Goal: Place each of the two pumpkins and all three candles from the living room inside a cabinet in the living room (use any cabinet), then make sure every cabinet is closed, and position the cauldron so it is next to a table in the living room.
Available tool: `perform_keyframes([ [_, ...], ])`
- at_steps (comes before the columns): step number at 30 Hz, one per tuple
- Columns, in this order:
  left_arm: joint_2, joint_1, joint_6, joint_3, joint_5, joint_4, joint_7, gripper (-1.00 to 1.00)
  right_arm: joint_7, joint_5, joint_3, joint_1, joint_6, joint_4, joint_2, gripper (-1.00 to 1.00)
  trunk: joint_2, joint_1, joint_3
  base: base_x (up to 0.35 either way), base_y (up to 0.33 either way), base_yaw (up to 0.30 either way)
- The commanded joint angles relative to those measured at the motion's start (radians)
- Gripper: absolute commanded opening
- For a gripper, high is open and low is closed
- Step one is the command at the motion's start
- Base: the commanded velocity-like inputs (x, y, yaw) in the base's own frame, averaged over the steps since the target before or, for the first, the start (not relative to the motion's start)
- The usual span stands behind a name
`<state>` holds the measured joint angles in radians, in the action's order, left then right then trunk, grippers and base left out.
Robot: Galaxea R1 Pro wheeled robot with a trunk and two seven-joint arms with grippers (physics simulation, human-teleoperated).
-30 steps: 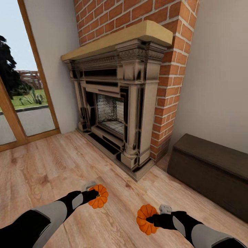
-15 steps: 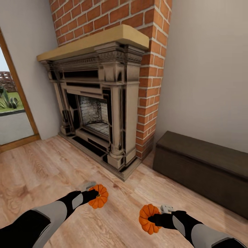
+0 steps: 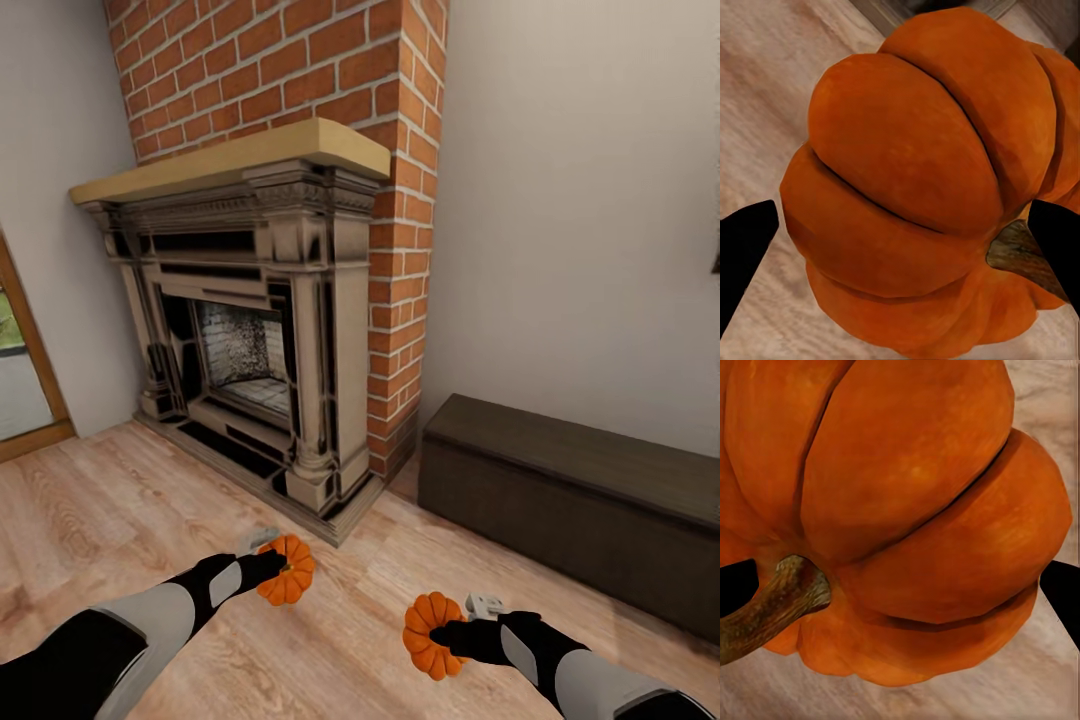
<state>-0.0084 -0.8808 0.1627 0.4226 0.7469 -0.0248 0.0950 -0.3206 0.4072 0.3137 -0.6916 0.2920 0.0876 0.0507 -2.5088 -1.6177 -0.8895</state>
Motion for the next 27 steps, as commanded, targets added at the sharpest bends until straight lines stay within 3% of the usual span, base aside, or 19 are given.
perform_keyframes([
  [1, -0.001, -0.001, 0.001, 0.009, 0.009, -0.003, 0.003, -1.00, -0.001, 0.010, 0.009, 0.000, 0.006, 0.001, 0.000, -1.00, 0.000, 0.001, 0.003, 0.000, 0.000, -0.017],
  [27, -0.007, -0.001, 0.002, 0.009, 0.009, -0.003, 0.003, -1.00, 0.008, 0.010, 0.007, 0.000, 0.009, 0.001, 0.001, -1.00, 0.006, 0.012, 0.064, 0.000, 0.000, -0.001],
])
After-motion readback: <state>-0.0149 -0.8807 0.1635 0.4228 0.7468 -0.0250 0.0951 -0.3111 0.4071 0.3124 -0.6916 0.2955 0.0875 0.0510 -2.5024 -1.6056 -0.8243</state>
